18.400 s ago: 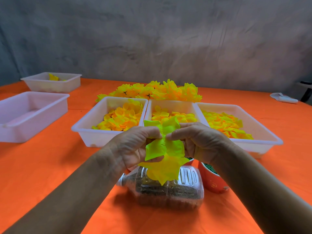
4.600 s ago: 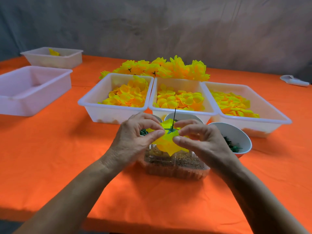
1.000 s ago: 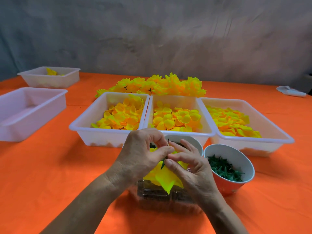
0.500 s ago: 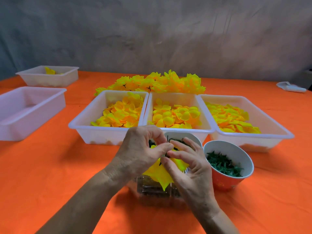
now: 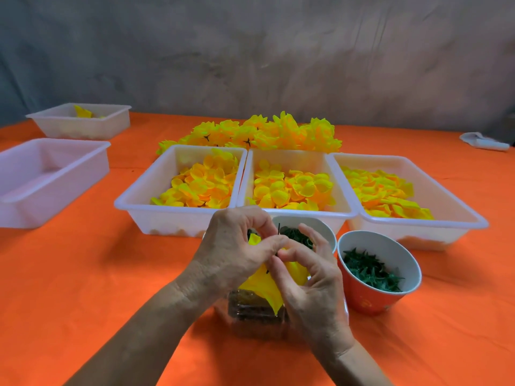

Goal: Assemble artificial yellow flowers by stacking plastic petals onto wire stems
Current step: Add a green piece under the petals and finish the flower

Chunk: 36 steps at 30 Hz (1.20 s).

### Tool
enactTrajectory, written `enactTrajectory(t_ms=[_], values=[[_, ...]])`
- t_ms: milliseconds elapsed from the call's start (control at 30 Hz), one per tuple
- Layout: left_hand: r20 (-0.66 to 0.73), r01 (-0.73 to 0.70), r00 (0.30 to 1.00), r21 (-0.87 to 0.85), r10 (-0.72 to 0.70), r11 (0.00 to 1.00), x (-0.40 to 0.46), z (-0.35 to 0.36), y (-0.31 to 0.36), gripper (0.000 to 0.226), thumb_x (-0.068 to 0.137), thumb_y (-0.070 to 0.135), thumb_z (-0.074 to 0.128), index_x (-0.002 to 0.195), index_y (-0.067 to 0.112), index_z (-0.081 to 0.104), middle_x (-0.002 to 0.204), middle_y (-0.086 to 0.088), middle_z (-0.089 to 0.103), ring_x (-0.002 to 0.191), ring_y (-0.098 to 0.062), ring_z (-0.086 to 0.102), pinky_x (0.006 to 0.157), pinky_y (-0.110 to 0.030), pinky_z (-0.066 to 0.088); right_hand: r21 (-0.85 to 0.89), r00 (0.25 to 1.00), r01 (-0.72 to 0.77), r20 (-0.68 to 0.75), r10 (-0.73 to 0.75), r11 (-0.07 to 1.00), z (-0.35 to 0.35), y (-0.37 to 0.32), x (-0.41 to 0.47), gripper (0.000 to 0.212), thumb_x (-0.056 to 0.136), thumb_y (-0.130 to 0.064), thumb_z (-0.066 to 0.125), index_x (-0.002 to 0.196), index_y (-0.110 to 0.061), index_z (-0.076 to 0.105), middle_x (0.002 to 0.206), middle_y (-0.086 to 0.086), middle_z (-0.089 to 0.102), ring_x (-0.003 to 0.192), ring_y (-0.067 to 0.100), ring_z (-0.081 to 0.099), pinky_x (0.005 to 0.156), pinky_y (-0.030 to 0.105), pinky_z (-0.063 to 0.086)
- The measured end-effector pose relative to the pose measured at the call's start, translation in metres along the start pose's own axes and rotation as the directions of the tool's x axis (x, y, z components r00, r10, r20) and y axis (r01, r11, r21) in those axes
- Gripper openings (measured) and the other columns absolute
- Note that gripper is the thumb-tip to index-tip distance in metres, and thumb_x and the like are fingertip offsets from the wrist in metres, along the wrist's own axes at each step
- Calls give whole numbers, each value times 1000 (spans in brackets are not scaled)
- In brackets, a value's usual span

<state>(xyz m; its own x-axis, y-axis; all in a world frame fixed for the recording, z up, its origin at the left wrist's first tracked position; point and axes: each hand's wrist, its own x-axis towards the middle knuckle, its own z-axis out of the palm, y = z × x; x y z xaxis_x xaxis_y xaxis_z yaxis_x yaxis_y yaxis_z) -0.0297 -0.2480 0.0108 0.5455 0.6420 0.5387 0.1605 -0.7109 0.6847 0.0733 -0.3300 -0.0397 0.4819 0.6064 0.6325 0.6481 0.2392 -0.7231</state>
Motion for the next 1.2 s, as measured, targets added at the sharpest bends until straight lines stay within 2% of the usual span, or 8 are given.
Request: enactTrajectory(t_ms=[200,367,533,633,833,933,1000,1200], values=[[38,124,992,-87,-121,988,-6,-3,1,19,74,28,78,61,31,64,65,13,64,63,2,56,63,-18,44,17,976,-119,188,113,993,-17,-3,10,5,73,-17,79,75,-21,77,102,-7,72,121,13,47,101,32,37],[-56,178,980,-201,-193,963,-14,-10,-1,35,71,53,62,77,20,72,73,7,71,70,-7,63,67,-22,49,-75,963,-107,240,122,991,-25,-15,18,4,73,-17,79,76,-19,76,103,-10,68,119,12,46,102,29,35],[-123,232,955,-265,-271,936,-17,-13,-8,28,76,44,63,71,18,72,67,5,72,63,-7,63,62,-21,49,-116,957,-88,265,116,989,-24,-18,21,5,73,-14,79,75,-17,75,88,-30,53,107,5,49,90,3,30],[-140,241,948,-268,-285,933,-21,-13,-11,25,76,45,63,67,22,71,66,5,70,63,-6,63,63,-19,49,-100,965,-66,246,89,993,-23,-19,24,6,74,-12,78,74,-16,74,87,-25,55,105,8,52,90,8,33],[-178,236,941,-267,-288,934,-18,-16,-15,35,71,50,62,72,16,72,74,-6,73,74,-27,68,75,-41,54,-22,973,-62,223,66,998,-25,-29,36,15,74,-14,78,70,-25,69,87,-11,68,109,11,53,93,23,39],[-188,218,943,-271,-274,937,-18,-18,-15,31,72,49,61,70,19,71,68,2,71,67,-13,64,68,-30,53,13,977,-65,205,61,998,-26,-35,45,13,74,-13,78,69,-23,70,90,-5,71,106,12,57,90,19,41],[-195,212,942,-292,-275,933,-17,-18,-13,29,73,48,61,66,21,68,59,9,65,60,-4,58,61,-22,48,73,976,-80,209,64,994,-27,-40,50,11,75,-12,77,70,-20,71,90,-3,72,100,14,62,92,28,46],[-257,185,917,-400,-304,898,-8,-18,-12,42,82,48,52,71,13,71,71,-7,70,69,-18,62,73,-32,49,164,979,-84,196,51,983,-29,-56,68,11,76,-10,75,70,-19,72,84,-6,72,87,8,67,86,32,50]])
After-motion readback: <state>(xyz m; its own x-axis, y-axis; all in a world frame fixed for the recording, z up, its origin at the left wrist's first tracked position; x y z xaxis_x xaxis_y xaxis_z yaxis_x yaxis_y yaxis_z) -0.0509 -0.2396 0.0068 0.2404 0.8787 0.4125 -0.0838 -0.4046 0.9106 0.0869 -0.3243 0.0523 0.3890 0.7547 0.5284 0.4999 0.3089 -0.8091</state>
